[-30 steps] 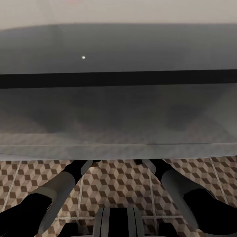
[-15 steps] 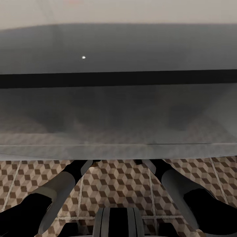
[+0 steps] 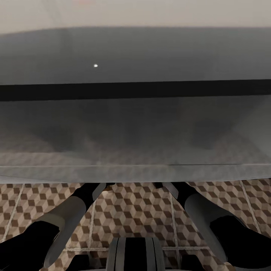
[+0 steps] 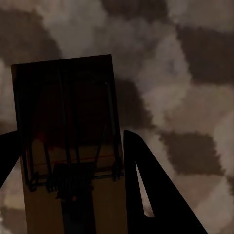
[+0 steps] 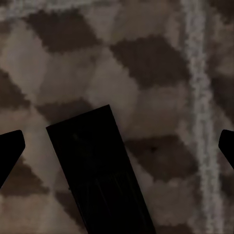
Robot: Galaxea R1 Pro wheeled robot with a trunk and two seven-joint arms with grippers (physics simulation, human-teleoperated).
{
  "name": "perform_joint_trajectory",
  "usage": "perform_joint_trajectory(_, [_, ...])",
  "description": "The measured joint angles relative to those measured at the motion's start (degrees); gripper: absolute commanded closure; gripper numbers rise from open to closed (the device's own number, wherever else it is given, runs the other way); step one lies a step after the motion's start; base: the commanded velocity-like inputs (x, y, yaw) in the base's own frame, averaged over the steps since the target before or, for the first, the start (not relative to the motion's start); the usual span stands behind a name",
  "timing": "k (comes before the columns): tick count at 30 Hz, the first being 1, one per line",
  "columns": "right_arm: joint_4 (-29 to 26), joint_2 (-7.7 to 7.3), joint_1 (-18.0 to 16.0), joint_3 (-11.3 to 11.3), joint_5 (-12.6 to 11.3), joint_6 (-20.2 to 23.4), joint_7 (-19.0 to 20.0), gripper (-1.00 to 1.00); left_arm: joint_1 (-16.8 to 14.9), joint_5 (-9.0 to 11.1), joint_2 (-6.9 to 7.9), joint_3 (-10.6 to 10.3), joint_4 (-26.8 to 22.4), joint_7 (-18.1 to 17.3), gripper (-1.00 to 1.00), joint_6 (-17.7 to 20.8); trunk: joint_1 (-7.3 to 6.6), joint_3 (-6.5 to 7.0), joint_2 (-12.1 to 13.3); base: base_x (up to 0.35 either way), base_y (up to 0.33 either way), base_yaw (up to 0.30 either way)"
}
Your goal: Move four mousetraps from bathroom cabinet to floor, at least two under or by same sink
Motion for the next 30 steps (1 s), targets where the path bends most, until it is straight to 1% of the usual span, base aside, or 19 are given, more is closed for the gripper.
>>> perform_joint_trajectory(10, [-0.02,-0.02,-0.14,-0.18,-0.48,0.01,0.05,-1.0,-0.13,-0.23,-0.01,-0.08,-0.07,0.0,1.0,0.0,-0.01,-0.21,0.0,0.0,0.0,0.0])
perform_joint_trajectory(30, [-0.01,-0.02,-0.24,-0.17,-0.49,-0.03,0.06,-1.0,-0.23,-0.23,-0.01,-0.08,-0.07,-0.02,1.0,0.02,-0.01,-0.33,0.0,0.0,0.0,0.0])
